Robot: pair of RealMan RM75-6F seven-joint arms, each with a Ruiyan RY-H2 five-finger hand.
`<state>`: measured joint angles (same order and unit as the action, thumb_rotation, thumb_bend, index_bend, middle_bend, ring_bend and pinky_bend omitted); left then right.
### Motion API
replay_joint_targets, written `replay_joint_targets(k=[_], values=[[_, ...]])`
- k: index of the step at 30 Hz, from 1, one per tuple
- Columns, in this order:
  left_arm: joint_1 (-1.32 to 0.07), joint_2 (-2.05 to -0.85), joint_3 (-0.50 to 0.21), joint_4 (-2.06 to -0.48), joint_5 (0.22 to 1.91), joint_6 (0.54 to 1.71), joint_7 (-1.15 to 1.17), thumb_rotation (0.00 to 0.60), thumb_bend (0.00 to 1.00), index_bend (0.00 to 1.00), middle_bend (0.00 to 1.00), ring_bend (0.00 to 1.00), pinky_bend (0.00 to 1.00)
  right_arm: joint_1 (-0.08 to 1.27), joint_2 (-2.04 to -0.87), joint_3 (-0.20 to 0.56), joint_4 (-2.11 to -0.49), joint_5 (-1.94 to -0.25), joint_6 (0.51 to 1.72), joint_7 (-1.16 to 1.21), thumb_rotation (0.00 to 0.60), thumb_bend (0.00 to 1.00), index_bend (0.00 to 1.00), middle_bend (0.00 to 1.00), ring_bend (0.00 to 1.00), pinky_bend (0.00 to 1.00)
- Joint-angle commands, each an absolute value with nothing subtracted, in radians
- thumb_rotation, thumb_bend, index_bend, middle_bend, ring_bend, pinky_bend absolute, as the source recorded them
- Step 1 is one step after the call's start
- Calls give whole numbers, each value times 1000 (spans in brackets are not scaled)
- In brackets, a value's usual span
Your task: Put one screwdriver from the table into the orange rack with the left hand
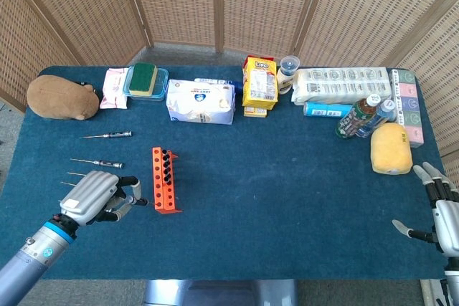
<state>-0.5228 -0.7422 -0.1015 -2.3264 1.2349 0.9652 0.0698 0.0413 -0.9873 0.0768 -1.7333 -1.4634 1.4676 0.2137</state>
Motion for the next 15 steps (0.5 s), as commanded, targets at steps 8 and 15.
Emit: replay_joint_targets(k=[8, 15], values=[[-587, -795, -110, -2345, 1102, 957, 197, 600, 379, 518, 1000, 1000, 995, 41, -985, 78, -1731, -1462, 1468, 220, 600, 0, 57, 19, 19, 0], [-614, -824, -107, -2345, 1033, 974, 259, 600, 380, 517, 1000, 1000, 995, 41, -984, 79, -1730, -1462, 1469, 226, 600, 0, 57, 19, 19, 0]])
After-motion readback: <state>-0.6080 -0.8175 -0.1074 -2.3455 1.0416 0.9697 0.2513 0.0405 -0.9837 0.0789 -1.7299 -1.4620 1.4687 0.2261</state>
